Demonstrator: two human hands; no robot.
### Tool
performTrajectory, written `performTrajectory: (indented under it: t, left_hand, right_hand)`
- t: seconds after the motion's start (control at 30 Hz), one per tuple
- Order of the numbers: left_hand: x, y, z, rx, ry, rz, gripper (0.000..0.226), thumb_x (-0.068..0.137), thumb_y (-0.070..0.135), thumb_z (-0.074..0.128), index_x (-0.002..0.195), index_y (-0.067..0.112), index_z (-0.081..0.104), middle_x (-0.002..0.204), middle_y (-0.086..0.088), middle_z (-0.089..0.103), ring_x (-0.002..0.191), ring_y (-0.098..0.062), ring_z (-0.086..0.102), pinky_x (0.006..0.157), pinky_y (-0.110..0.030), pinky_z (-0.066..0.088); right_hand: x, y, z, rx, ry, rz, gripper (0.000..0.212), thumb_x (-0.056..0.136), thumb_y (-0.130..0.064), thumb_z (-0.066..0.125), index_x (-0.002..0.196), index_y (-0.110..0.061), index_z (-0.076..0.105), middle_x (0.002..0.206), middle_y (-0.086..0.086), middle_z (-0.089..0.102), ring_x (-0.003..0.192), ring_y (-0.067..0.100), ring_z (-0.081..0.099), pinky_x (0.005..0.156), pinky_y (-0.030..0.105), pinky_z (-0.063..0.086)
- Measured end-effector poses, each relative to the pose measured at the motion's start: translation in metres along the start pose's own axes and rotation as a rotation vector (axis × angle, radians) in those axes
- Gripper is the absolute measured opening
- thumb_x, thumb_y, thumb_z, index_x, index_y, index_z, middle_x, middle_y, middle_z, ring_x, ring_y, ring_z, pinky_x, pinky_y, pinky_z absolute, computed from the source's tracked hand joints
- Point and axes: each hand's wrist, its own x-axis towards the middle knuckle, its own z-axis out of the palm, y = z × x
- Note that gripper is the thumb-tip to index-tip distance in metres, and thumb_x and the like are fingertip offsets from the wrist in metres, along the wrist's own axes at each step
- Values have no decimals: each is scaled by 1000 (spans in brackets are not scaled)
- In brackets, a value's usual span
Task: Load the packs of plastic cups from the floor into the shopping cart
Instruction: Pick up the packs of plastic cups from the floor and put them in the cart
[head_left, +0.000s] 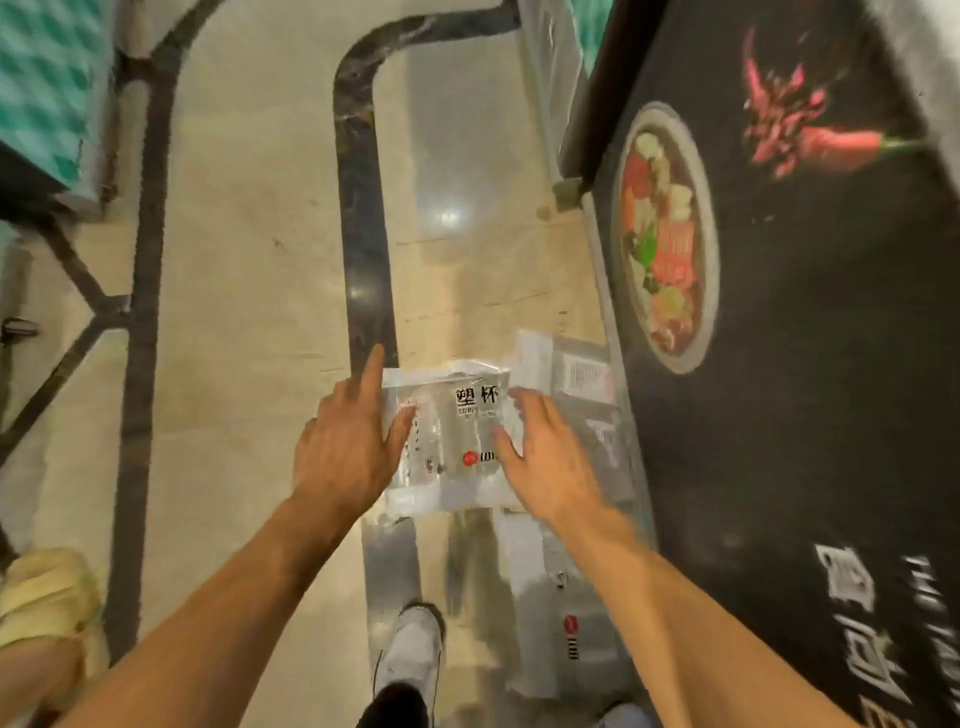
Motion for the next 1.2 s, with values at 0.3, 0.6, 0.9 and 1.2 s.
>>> performTrajectory:
  t: [0.3, 0.6, 0.9, 1.2]
  left_hand:
    - [54, -100, 242, -214, -84, -229, 108, 83, 91, 45, 163, 56, -19, 166, -23, 30, 142, -50, 47, 105, -69, 49]
    - [86, -171, 268, -526, -79, -123, 110, 82, 87, 62, 163, 61, -8, 137, -16, 62, 113, -38, 67, 102, -62, 54]
    - [74, -207, 258, -461, -108, -185, 113, 75, 99, 50, 161, 63, -15, 121, -20, 61, 94, -37, 67, 97, -58, 54]
    - [49, -173, 146, -555, -34, -158, 147, 66, 96, 67, 166, 37, -24, 180, -9, 6, 162, -34, 19, 127, -60, 29]
  right_hand:
    - [110, 95, 186, -244, 102, 108, 68, 105, -42, 55, 159, -5, 36, 152, 18, 47, 140, 32, 48, 111, 36, 45]
    - [127, 100, 225, -325, 236, 14, 80, 102, -51, 58, 161, -4, 32, 161, 23, 40, 147, 40, 40, 118, 49, 43]
    - [140, 99, 256, 8, 96, 108, 116, 86, -79, 64, 168, -33, -4, 153, 17, 41, 135, 36, 48, 110, 48, 47]
    - [105, 38, 171, 258, 178, 121, 117, 75, -66, 87, 162, -22, 22, 150, 1, 39, 140, 22, 44, 115, 46, 45]
